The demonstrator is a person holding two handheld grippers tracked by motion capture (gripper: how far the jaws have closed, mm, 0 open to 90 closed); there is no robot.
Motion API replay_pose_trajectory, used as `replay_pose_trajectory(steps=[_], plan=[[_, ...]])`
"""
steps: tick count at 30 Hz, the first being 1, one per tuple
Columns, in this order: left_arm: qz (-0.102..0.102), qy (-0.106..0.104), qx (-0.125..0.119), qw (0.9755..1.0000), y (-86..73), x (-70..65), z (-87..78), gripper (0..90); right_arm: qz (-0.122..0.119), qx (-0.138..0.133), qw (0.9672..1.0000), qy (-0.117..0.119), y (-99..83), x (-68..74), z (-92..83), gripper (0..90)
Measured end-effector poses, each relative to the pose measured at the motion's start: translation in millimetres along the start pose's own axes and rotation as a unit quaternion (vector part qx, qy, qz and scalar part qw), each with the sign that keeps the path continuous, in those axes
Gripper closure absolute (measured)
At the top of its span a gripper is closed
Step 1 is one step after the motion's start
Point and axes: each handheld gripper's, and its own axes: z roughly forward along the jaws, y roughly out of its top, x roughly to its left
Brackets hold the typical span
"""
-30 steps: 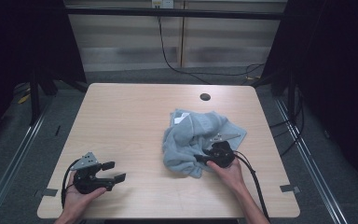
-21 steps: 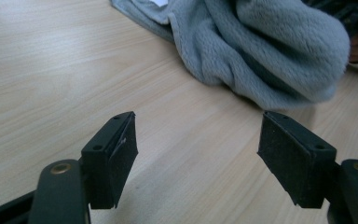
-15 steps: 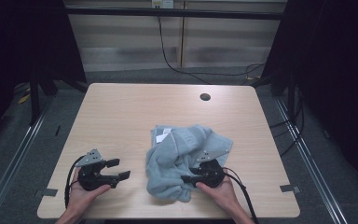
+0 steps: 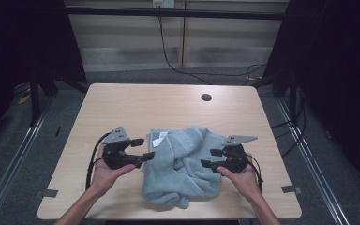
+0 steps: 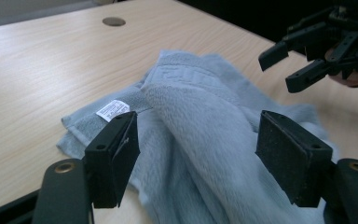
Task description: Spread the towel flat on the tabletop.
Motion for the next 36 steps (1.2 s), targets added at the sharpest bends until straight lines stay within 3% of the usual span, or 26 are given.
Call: replay_pose_trajectory(steps=[1, 2, 4, 7, 9, 12, 14, 16, 18, 20, 21, 23, 25, 28, 31, 33, 36], plan=[[-0.002, -0.004, -0.002, 1.0, 1.5, -0.2, 6.3, 28.8, 0.01, 0.008, 0.9999, -0.01, -1.1, -10.3, 5.5, 30.8], [-0.004, -0.02, 0.001, 0.9998, 3.8, -0.7, 16.9, 28.0, 0.016, 0.01, 0.9997, -0.014, -2.4, -16.8, 9.4, 27.9], [0.009, -0.027, 0.016, 0.9995, 5.3, -3.6, 34.0, 27.8, 0.021, 0.027, 0.9987, -0.039, -7.6, -36.5, 28.3, 24.0], [0.016, -0.032, 0.041, 0.9985, 0.6, -6.3, 54.9, 27.6, 0.026, 0.03, 0.9986, -0.034, -10.3, -43.7, 37.7, 24.0], [0.009, -0.042, 0.053, 0.9977, -10.0, -9.0, 67.8, 27.0, 0.03, 0.034, 0.9983, -0.037, -13.7, -47.2, 44.7, 23.6], [0.033, -0.027, 0.084, 0.9956, -20.8, -13.0, 77.7, 22.8, 0.033, 0.024, 0.9984, -0.04, -17.0, -50.9, 45.4, 23.4], [0.024, -0.023, 0.088, 0.9956, -25.7, -10.4, 80.3, 22.0, 0.029, 0.026, 0.9981, -0.047, -18.3, -51.4, 45.7, 23.9], [0.033, -0.023, 0.097, 0.9945, -29.4, -6.6, 81.2, 28.1, 0.014, 0.025, 0.9982, -0.053, -19.8, -50.1, 47.0, 23.8], [0.021, -0.033, 0.096, 0.9947, -30.9, -3.2, 80.5, 36.3, 0.001, 0.031, 0.9971, -0.069, -19.8, -45.4, 48.7, 24.1], [0.022, -0.036, 0.096, 0.9945, -30.2, -2.2, 78.5, 47.8, -0.03, 0.045, 0.9942, -0.093, -19.8, -37.8, 51.2, 26.4], [0.022, -0.038, 0.095, 0.9945, -30.3, -1.6, 77.5, 57.3, -0.04, 0.051, 0.993, -0.099, -19.4, -34.1, 52.1, 28.9], [0.013, -0.04, 0.088, 0.9953, -29.9, 0.8, 75.4, 59.6, -0.045, 0.051, 0.9936, -0.09, -19.4, -30.2, 50.8, 39.8], [0.0, -0.043, 0.082, 0.9957, -28.7, 5.7, 71.0, 63.4, -0.054, 0.052, 0.994, -0.08, -19.8, -26.9, 48.8, 56.8], [-0.012, -0.035, 0.066, 0.9971, -26.1, 13.0, 60.7, 67.1, -0.046, 0.056, 0.995, -0.069, -19.5, -26.2, 46.3, 81.1], [-0.031, -0.019, 0.042, 0.9984, -22.4, 23.1, 44.8, 69.2, -0.018, 0.06, 0.9962, -0.061, -17.8, -31.9, 44.0, 84.9], [-0.046, -0.014, 0.024, 0.9986, -20.5, 30.9, 31.6, 69.5, -0.008, 0.054, 0.9958, -0.074, -17.8, -35.6, 39.9, 85.3], [-0.061, 0.002, -0.003, 0.9982, -16.4, 41.2, 11.3, 69.7, 0.016, 0.018, 0.9961, -0.085, -14.4, -42.6, 21.9, 85.5]])
